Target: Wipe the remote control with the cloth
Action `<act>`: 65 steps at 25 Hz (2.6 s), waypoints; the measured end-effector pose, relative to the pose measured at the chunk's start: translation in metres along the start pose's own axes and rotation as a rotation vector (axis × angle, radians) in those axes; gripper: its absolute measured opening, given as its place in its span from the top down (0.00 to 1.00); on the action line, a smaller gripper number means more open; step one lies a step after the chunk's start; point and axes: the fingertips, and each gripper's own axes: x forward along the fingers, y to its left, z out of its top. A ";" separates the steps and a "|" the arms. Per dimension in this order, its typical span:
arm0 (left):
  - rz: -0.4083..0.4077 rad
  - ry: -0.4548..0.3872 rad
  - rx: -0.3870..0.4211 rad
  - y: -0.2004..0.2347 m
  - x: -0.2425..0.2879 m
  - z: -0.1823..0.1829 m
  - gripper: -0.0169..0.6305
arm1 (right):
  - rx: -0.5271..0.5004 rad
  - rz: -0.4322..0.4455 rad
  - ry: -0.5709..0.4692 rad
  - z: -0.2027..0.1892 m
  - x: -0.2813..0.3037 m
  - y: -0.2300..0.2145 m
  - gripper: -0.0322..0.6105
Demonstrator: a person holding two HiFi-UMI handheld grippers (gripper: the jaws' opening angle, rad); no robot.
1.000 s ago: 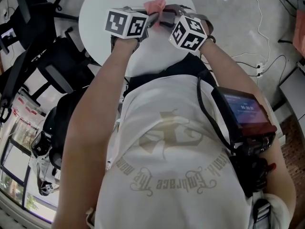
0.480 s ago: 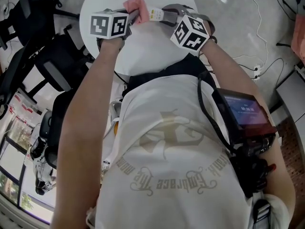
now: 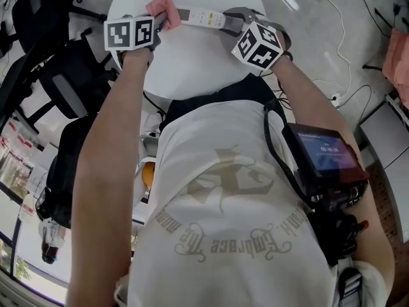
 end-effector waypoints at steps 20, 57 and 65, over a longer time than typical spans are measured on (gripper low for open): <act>-0.041 -0.333 -0.303 -0.015 -0.048 -0.079 0.94 | -0.055 0.020 0.133 -0.004 0.009 0.000 0.55; -0.094 -0.497 -0.400 -0.069 -0.078 -0.150 0.94 | -0.133 0.147 0.403 -0.005 0.019 0.004 0.59; -0.223 -0.517 -0.366 -0.076 -0.081 -0.127 0.94 | 0.290 0.251 0.108 0.023 -0.002 0.036 0.59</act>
